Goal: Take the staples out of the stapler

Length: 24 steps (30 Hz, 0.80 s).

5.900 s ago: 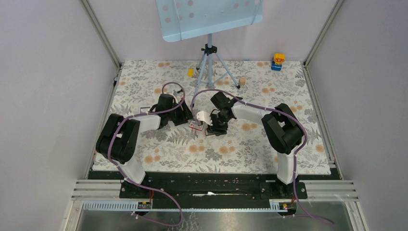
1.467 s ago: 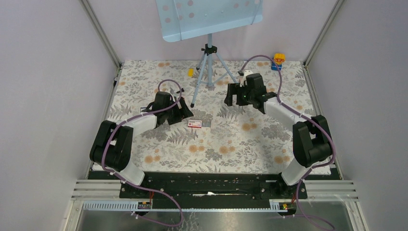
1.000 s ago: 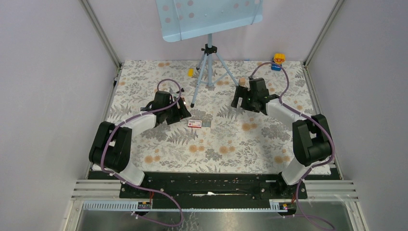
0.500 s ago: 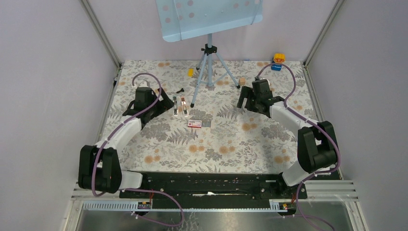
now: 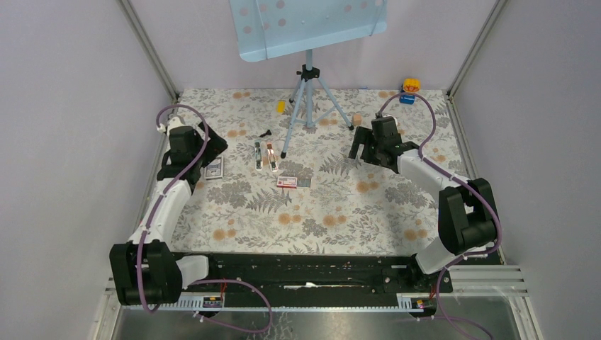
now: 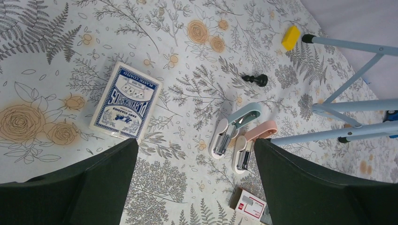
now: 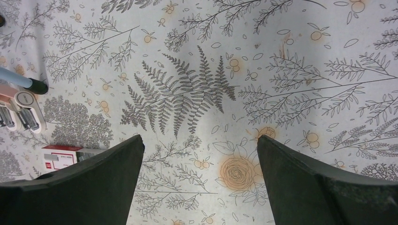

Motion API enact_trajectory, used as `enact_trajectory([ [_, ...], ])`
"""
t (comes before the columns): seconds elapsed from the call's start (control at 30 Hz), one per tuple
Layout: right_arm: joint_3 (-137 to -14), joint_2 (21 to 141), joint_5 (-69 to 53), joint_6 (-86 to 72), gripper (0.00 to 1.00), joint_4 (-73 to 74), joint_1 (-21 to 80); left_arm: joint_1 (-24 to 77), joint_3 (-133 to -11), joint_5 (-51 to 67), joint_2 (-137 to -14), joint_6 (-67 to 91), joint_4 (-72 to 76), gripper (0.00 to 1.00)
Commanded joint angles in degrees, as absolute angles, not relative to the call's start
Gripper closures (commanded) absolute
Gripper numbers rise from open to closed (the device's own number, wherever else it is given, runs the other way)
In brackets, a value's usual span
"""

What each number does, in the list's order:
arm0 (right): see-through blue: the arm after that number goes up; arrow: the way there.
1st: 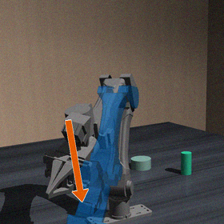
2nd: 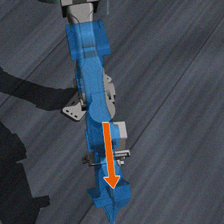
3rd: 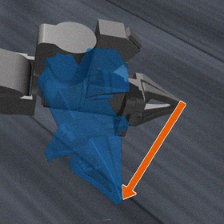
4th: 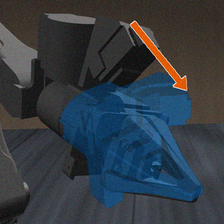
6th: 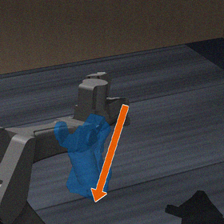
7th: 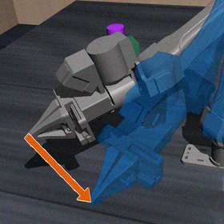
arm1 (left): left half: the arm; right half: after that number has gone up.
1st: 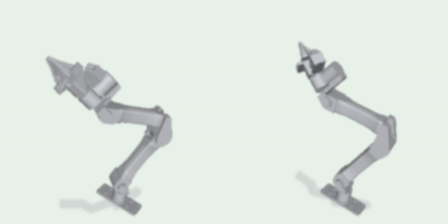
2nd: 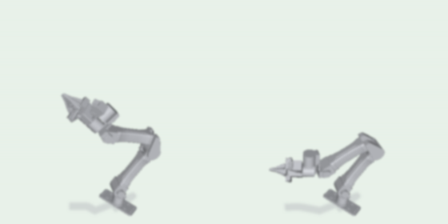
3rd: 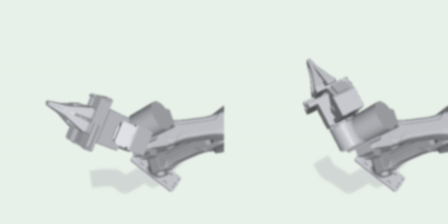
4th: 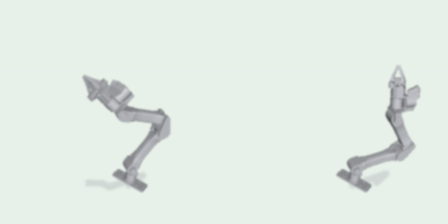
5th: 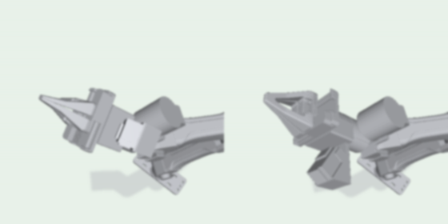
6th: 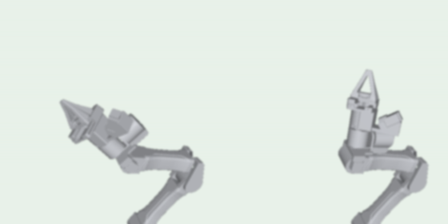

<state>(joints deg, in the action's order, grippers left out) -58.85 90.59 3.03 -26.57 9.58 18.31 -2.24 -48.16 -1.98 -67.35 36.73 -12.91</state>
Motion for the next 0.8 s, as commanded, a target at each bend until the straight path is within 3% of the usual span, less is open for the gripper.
enact_trajectory([
  [0.0,-59.4,89.2,1.2,-27.8,0.03,8.5,18.2,-3.9,-49.6,3.6,-68.4,37.3,-11.8,0.01],
  [0.2,-59.9,90.7,-5.2,-30.6,0.10,8.2,18.2,-4.9,-50.2,7.7,-68.7,37.4,-12.1,0.01],
  [0.33,-59.9,92.8,-9.4,-34.2,0.22,7.9,18.5,-4.9,-50.7,11.9,-70.7,36.0,-11.7,0.02],
  [0.77,-65.7,100.6,-4.1,-37.5,0.52,12.2,30.6,14.0,-48.6,7.2,-77.9,37.7,-10.2,0.40],
])
